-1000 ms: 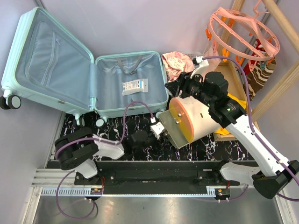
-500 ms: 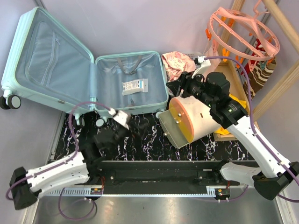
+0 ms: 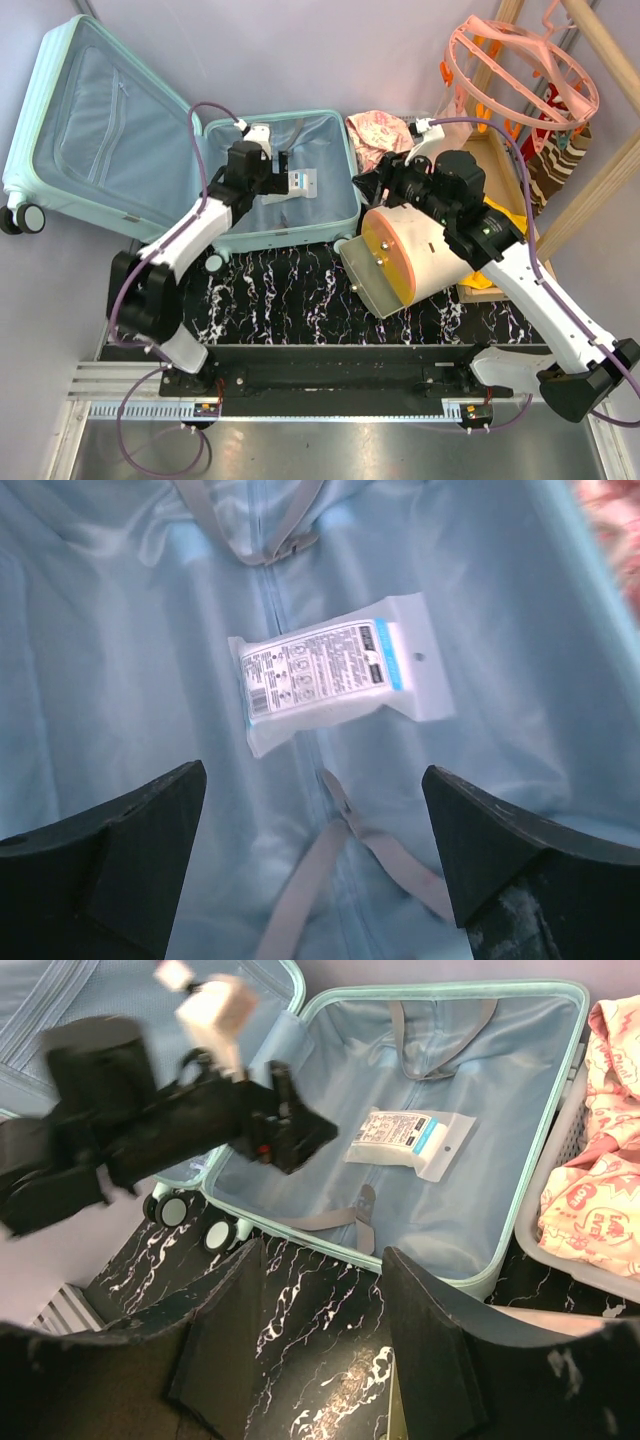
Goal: Open, take out, and arrange the luggage
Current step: Pick up the personal item from the luggage.
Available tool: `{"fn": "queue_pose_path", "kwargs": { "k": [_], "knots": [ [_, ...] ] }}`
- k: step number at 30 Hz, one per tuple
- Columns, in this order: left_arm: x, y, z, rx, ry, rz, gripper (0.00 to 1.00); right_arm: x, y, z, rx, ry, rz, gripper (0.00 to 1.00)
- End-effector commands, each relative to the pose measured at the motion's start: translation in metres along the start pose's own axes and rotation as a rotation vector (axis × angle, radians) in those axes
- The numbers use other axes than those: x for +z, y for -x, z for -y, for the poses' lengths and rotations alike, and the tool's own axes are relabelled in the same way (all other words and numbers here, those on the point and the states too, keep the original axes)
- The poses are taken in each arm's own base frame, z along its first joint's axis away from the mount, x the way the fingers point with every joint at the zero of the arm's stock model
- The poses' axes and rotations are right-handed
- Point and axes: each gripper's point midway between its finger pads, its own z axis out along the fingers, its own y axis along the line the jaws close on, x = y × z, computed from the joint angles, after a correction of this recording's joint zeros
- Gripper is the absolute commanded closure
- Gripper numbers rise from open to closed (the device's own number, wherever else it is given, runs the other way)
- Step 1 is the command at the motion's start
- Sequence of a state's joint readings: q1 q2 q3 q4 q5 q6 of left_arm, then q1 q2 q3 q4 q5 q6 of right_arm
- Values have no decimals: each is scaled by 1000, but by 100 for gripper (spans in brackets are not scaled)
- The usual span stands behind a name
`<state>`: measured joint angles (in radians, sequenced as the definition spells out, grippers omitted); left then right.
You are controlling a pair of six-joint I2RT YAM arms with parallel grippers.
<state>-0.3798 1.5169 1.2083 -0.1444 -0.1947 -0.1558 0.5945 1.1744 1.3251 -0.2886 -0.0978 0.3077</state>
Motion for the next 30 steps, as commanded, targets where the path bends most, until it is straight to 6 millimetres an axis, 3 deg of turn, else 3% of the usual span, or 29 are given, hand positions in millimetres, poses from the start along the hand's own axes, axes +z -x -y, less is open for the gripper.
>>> {"fn": "queue_pose_path", "kwargs": {
  "k": [1,5,7,8,12,13,15,16,20,23,24,26,27,30],
  "knots": [
    [43,19,-2,8,-52,-68,9,-13,28,-8,-45,12,79,40],
    [93,-1,-2,36,-62,-172,12,-7,30,-2,-66,-18,76,40],
    [107,1,13,13,-150,-183,13,-4,31,-2,-70,-14,73,39],
    [117,-7,21,8,-180,-195,14,-3,30,-2,-76,-14,68,39],
    [139,-20,39,-13,-237,-199,16,10,24,0,-82,-14,42,39],
    [143,-14,41,-18,-240,-191,16,11,23,0,-79,-11,37,39],
    [156,-38,44,-20,-245,-258,20,16,21,0,-81,-7,28,39],
    [160,-36,48,-14,-246,-258,22,16,21,-1,-80,0,26,39],
    [169,-65,49,39,-198,-325,25,16,23,-2,-86,3,29,39],
    [170,-78,43,66,-151,-349,39,17,23,0,-91,-6,31,39],
    [168,-78,45,63,-150,-348,48,17,23,0,-92,-5,31,39],
    [167,-79,43,63,-150,-339,57,17,22,0,-94,-7,30,39],
    [165,-72,45,64,-153,-319,70,18,22,0,-93,-4,27,39],
    [157,-66,51,88,-161,-290,94,19,21,0,-92,-5,24,38]
  ]
}}
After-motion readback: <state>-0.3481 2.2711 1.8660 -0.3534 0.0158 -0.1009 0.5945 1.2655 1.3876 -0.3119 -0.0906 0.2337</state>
